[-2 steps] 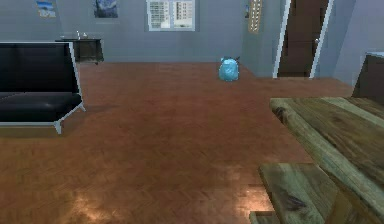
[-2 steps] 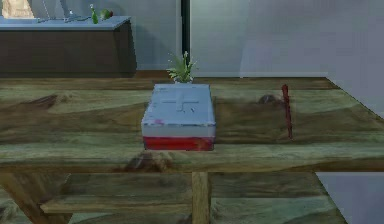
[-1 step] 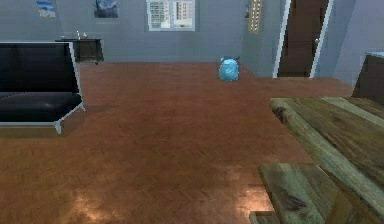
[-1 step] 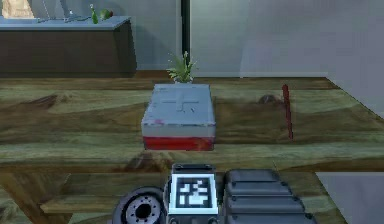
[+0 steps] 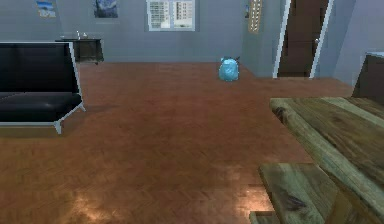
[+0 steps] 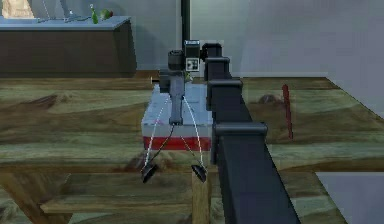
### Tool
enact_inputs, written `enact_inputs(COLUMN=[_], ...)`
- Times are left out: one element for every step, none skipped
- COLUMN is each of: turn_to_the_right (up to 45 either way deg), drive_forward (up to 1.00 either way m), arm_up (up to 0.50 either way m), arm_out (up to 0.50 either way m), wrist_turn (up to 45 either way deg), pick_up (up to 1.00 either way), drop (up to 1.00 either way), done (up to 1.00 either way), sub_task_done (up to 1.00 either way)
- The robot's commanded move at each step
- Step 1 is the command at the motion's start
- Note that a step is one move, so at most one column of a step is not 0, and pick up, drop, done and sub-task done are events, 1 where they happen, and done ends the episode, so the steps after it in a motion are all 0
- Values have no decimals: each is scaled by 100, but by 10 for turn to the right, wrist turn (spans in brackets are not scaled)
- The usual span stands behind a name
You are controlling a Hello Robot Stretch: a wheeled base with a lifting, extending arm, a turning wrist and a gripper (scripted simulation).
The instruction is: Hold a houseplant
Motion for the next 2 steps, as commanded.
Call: enact_inputs(turn_to_the_right=[0,0], drive_forward=[0,0], arm_up=[0,0], arm_out=[0,2], wrist_turn=[450,0], pick_up=[0,0], drop=[0,0], done=[0,0], sub_task_done=[0,0])
